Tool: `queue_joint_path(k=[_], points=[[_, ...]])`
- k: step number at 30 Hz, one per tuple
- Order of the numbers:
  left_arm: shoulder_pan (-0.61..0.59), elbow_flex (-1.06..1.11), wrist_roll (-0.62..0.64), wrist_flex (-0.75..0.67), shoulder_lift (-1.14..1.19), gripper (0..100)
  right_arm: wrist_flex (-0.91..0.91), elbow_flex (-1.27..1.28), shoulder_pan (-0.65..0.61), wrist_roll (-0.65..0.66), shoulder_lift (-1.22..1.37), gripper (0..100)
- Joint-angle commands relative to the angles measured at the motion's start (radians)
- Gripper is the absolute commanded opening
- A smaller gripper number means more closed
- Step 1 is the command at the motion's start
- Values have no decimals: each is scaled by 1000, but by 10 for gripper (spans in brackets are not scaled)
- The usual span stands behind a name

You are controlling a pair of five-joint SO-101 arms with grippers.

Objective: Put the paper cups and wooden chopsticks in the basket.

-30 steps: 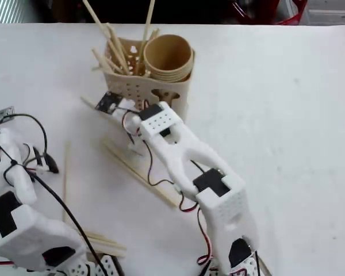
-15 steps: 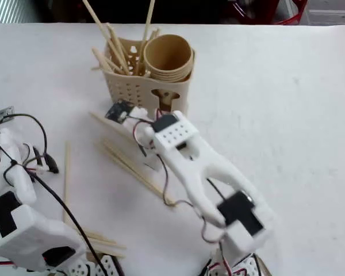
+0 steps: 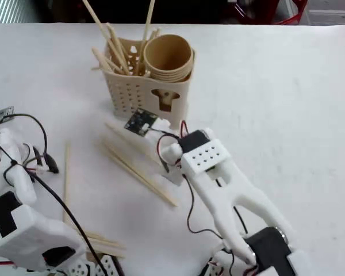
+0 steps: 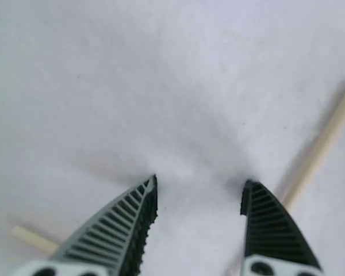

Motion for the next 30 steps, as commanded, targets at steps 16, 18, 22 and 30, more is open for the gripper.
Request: queue_joint_path(k=[16,18,22,30], points=[[4,2,14,-29,2,241,-111,-374,-137,8,487,163],[4,2,14,-29,2,241,-110,-400,-125,8,526,163],[4,2,14,-29,2,241,-111,-410,-107,8,575,159],[2,2,14,-29,2,241,-74,-408,-94,-5,558,16]])
